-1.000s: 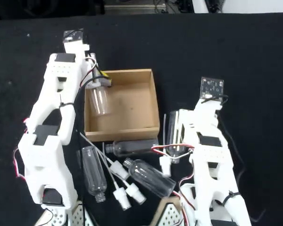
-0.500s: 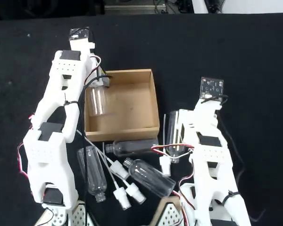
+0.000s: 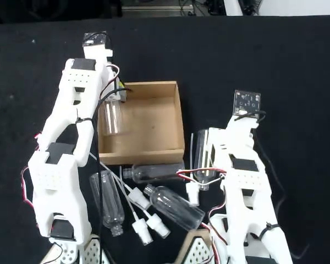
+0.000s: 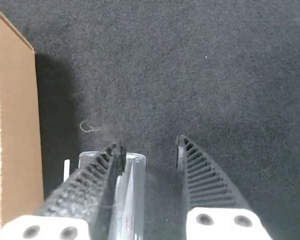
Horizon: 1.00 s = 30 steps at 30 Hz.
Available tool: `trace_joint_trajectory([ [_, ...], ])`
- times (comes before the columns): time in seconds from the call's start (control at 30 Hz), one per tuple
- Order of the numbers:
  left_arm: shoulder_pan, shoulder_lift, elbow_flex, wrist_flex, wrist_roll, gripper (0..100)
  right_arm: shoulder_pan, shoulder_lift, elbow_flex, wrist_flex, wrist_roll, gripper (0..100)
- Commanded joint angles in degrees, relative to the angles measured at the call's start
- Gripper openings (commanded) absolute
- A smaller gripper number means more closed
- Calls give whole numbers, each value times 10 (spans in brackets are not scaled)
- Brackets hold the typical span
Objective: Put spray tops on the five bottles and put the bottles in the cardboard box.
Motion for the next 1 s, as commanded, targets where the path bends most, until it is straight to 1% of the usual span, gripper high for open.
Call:
trace_joint_trajectory([
  [0.0,2,-12,-38,-4,-17,136,-7,-26,-7,-18,1,149],
  [0.3,-2,-11,-51,-7,-20,137,-7,-26,-9,-18,1,149],
  [0.37,-3,-8,-51,-5,-51,166,-7,-26,-9,-18,1,149],
  [0.43,-3,-7,-47,-4,-84,220,-7,-26,-10,-18,1,149],
  [0.53,-2,-9,-46,-4,-102,283,-7,-26,-10,-17,1,149],
  [0.73,-2,-12,-51,-3,-104,267,-7,-26,-11,-16,1,149],
  [0.87,0,-12,-47,4,-145,271,-7,-26,-11,-16,1,149],
  [0.97,3,-13,-53,19,-151,271,-7,-26,-11,-16,1,149],
])
